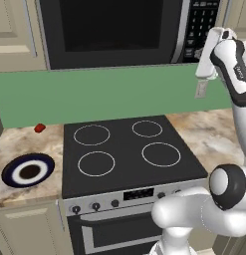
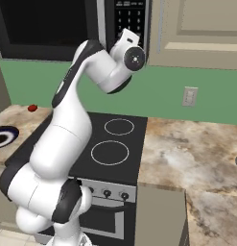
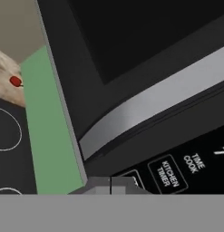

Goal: Pick the chicken drumstick from the counter and place it in the microwave. Then turn on the microwave.

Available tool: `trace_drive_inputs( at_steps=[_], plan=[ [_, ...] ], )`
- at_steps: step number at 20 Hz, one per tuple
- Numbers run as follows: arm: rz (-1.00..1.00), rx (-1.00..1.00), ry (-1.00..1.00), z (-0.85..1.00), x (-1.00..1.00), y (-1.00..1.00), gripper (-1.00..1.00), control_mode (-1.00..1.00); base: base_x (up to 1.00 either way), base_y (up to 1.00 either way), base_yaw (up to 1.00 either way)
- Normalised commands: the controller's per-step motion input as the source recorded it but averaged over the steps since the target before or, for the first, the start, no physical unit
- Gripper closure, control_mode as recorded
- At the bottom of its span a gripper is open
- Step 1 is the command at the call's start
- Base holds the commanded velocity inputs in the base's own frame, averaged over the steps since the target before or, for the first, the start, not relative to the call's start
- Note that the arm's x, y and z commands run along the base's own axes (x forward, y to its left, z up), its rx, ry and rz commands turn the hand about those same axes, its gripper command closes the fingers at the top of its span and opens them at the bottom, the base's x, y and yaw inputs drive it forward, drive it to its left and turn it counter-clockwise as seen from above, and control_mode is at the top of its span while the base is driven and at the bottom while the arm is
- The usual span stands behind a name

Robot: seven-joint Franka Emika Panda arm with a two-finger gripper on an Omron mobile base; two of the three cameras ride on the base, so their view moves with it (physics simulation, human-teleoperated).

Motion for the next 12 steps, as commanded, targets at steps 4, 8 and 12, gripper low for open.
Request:
trace_drive_inputs(
  at_steps=[4,8,12],
  plan=[
    [-0.07,-0.08,0.0,-0.01,0.14,0.06,1.0,-1.0,0.0,0.0,0.0],
    [-0.08,-0.07,0.0,-0.08,0.27,0.02,1.0,-1.0,0.0,0.0,0.0],
    [-0.08,-0.06,0.0,-0.17,0.32,0.0,1.0,-1.0,0.0,0.0,0.0]
  ],
)
